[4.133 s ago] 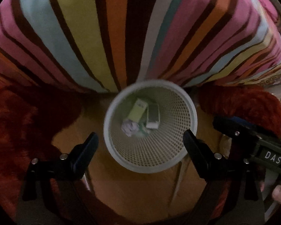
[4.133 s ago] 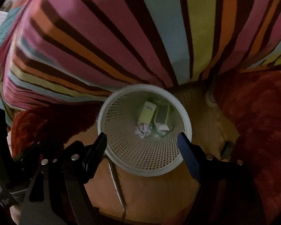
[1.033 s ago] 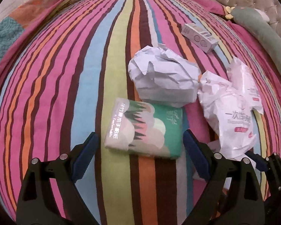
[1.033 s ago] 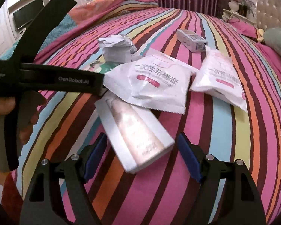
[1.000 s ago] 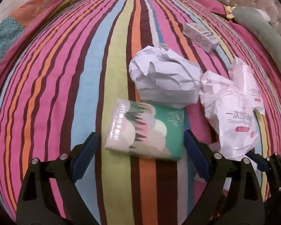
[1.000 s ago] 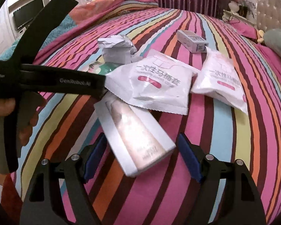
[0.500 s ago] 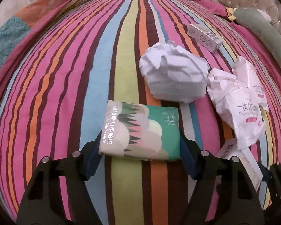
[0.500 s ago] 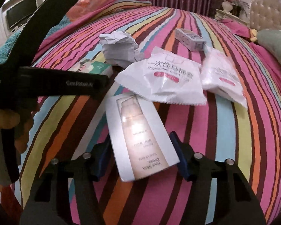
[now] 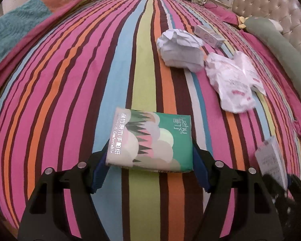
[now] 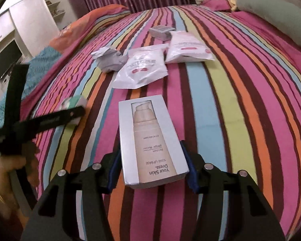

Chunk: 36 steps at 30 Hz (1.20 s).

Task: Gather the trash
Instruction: 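Carry tissue pack and white box over the wastebasket and open both tools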

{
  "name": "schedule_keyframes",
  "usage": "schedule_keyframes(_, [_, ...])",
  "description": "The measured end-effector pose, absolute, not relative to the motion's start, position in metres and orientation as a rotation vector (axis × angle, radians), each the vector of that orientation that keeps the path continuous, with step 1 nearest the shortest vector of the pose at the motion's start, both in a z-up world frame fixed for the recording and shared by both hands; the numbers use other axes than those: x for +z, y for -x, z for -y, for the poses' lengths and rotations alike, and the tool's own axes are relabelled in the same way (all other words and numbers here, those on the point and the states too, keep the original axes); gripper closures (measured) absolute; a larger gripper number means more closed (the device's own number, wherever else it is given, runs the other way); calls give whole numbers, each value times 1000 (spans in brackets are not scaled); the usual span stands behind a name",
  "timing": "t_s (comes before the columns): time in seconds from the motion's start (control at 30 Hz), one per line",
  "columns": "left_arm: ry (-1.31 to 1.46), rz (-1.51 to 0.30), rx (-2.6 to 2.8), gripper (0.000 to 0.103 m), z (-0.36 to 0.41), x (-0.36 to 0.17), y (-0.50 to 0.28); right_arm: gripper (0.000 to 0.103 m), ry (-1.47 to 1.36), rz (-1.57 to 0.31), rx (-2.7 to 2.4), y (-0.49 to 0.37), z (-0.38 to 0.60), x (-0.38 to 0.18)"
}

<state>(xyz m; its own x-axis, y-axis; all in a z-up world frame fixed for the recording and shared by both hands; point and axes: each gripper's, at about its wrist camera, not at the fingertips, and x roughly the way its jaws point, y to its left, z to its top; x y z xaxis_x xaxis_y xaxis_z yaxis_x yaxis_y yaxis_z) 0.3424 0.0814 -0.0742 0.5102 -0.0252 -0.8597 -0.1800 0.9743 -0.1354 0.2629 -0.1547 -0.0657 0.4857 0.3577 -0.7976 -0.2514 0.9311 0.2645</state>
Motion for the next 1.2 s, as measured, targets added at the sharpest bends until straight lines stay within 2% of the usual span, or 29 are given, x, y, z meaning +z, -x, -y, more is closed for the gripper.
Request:
schedule_keyframes(0.67, [196, -1013, 29, 33, -57, -53, -209, 55, -217, -984, 331, -201, 190, -43])
schedule_keyframes(1.2, [118, -1071, -137, 33, -13, -58, -96, 55, -184, -992, 352, -98, 210, -29])
